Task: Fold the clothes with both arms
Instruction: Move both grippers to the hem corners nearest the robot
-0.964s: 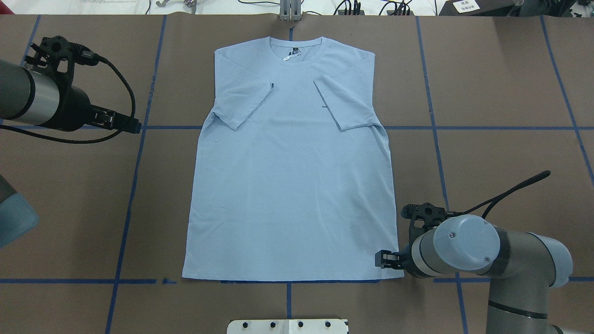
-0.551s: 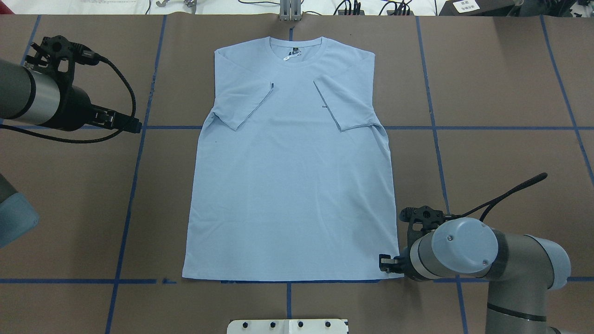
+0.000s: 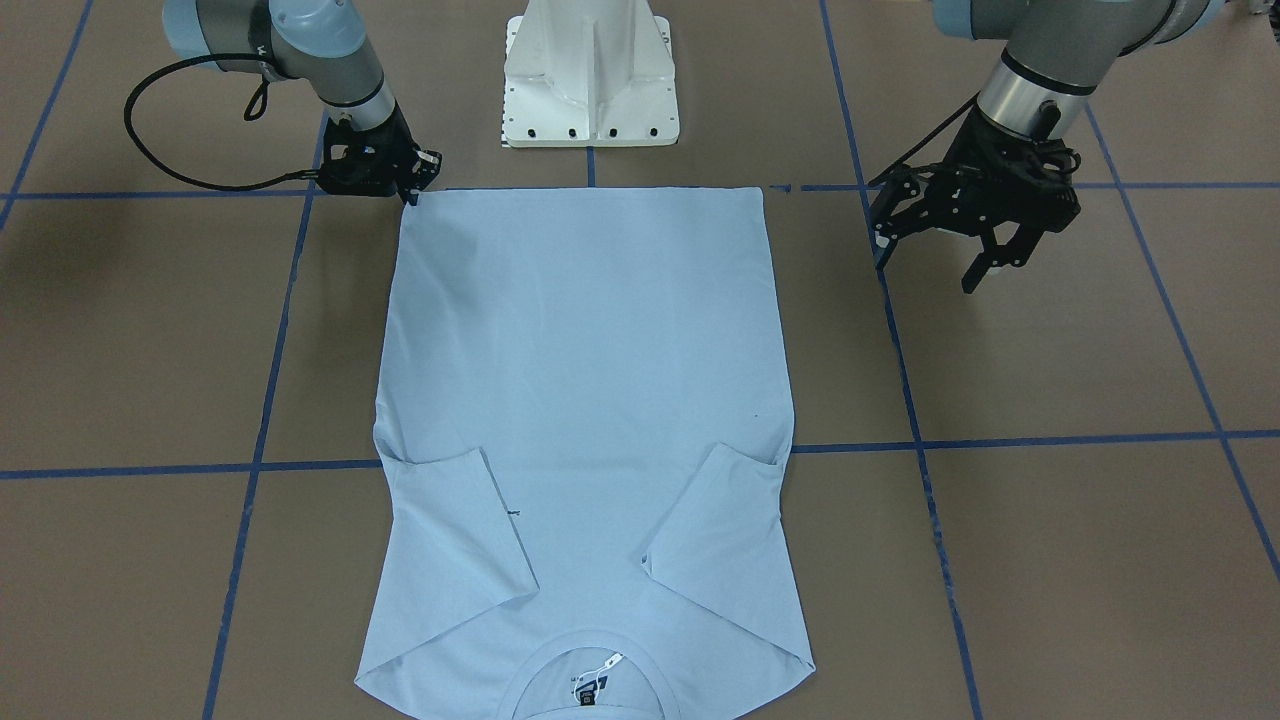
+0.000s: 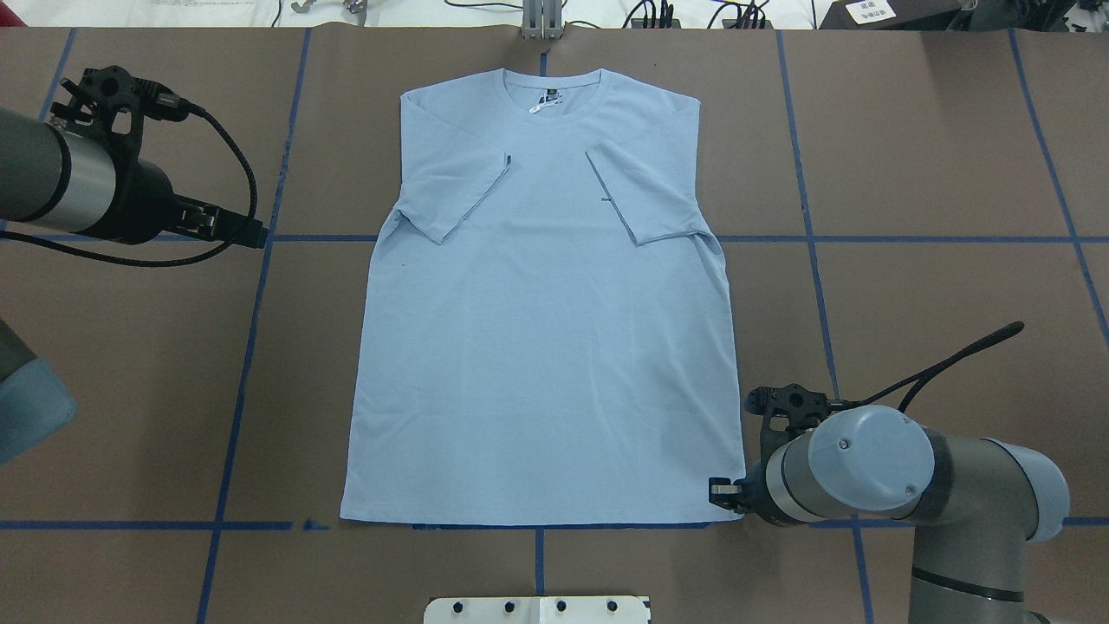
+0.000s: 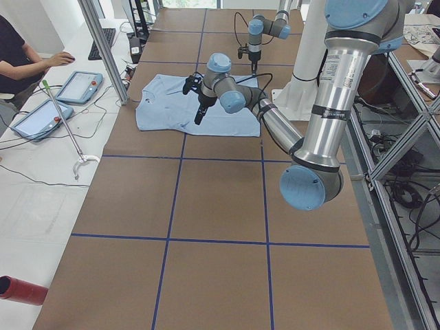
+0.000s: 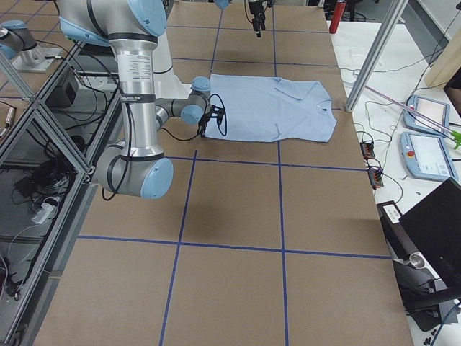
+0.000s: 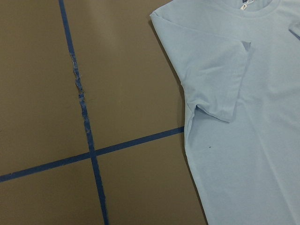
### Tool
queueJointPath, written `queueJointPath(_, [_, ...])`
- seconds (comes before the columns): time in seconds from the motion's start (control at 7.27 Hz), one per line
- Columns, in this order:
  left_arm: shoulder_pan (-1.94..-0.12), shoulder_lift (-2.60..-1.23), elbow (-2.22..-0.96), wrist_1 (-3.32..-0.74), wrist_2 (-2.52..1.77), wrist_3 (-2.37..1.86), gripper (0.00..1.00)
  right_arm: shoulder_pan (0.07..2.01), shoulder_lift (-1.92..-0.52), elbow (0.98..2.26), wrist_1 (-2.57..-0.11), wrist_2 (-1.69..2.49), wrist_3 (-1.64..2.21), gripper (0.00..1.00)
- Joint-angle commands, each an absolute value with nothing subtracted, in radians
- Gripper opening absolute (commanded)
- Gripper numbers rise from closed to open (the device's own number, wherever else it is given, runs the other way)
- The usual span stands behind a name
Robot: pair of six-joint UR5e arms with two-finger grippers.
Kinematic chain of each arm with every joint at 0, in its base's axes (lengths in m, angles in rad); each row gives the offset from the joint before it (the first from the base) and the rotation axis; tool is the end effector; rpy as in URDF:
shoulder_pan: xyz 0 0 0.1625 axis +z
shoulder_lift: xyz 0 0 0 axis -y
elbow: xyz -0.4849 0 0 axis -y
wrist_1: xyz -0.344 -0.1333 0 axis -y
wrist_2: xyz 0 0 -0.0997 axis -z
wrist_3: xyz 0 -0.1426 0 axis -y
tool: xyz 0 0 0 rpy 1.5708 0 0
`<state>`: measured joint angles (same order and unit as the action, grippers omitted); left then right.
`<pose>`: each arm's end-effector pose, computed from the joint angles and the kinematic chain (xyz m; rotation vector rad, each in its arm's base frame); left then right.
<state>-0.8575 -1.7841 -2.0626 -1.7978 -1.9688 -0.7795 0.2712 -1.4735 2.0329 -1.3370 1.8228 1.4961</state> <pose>0.2875 -0.4515 0.4118 0.4243 0.8941 0.1247 -0.4623 -0.2300 0.4884 -0.0993 -0.8181 0.0853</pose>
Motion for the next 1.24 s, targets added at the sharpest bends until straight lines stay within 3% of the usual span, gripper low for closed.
queueJointPath(0.0, [-0.841, -1.787, -2.046, -1.796, -1.971, -0.794, 1.00, 0.275, -1.473, 2.098, -1.336, 1.800, 1.499, 0.00])
queueJointPath(0.28, [-0.742, -1.775, -2.046, -1.793, -1.947, -1.022, 1.00, 0.282, -1.460, 2.141, -1.336, 1.761, 1.497, 0.00])
queueJointPath(0.69, [-0.449, -1.779, -2.060, -1.792, -1.821, -1.467, 1.00, 0.330, -1.465, 2.215, -1.336, 1.753, 1.497, 0.00])
queueJointPath(1.1, [-0.296, -1.775, -2.054, -1.790, -1.712, -1.624, 1.00, 0.330, -1.459, 2.227, -1.336, 1.752, 1.497, 0.00])
